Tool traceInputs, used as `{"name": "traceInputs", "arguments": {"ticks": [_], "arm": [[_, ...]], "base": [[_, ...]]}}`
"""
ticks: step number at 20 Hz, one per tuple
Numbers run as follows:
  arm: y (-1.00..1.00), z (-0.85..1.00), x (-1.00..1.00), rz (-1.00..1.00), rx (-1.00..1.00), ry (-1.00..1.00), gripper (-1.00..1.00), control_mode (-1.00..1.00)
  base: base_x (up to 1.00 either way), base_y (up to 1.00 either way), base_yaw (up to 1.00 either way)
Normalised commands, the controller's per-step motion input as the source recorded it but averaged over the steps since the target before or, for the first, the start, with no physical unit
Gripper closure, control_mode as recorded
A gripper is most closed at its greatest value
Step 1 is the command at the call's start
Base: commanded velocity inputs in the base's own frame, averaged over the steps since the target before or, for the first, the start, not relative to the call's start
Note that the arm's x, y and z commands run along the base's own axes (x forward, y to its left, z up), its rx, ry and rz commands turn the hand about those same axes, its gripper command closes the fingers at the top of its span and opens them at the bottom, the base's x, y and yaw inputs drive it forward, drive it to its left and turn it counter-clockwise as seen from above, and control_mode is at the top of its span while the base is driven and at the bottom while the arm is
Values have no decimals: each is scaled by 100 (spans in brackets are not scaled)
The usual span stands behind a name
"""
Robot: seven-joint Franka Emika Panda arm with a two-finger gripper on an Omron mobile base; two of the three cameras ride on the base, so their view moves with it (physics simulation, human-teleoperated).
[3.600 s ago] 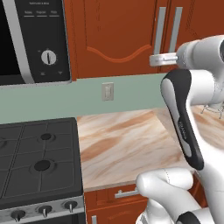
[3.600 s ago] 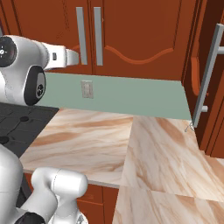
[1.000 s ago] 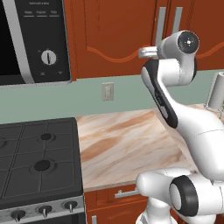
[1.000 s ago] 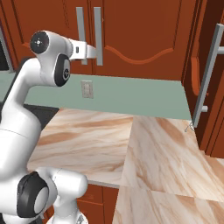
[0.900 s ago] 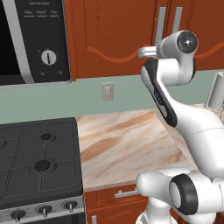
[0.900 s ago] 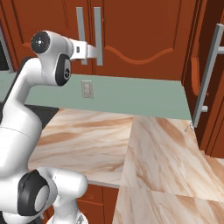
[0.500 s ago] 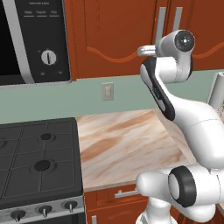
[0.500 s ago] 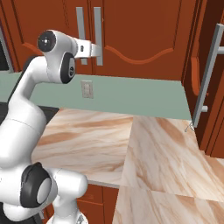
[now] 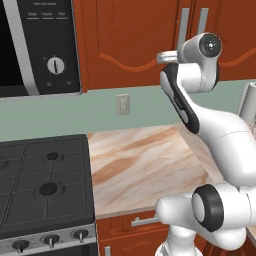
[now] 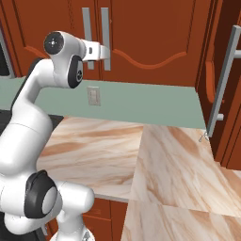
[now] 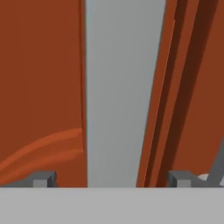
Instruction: Open the cabinet directly in front. Then move the liquor and the mug to the dining counter with the candle on it.
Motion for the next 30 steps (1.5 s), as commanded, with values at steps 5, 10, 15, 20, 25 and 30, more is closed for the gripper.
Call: {"name": "traceInputs", "arguments": {"ticks": [5, 10, 15, 20, 25, 30], "arm": [[0, -21, 39, 0, 0, -2, 100, -100], [0, -45, 38, 0, 4, -8, 100, -100], [10, -44, 23, 2, 10, -13, 100, -100], [4, -30, 13, 6, 16, -1, 100, -100], [25, -5, 22, 7, 18, 1, 100, -100], [61, 0, 3, 6, 13, 3, 100, -100]], "base": [[0, 0, 0], [0, 0, 0], [0, 0, 0], [0, 0, 0], [0, 0, 0], [0, 0, 0]]}}
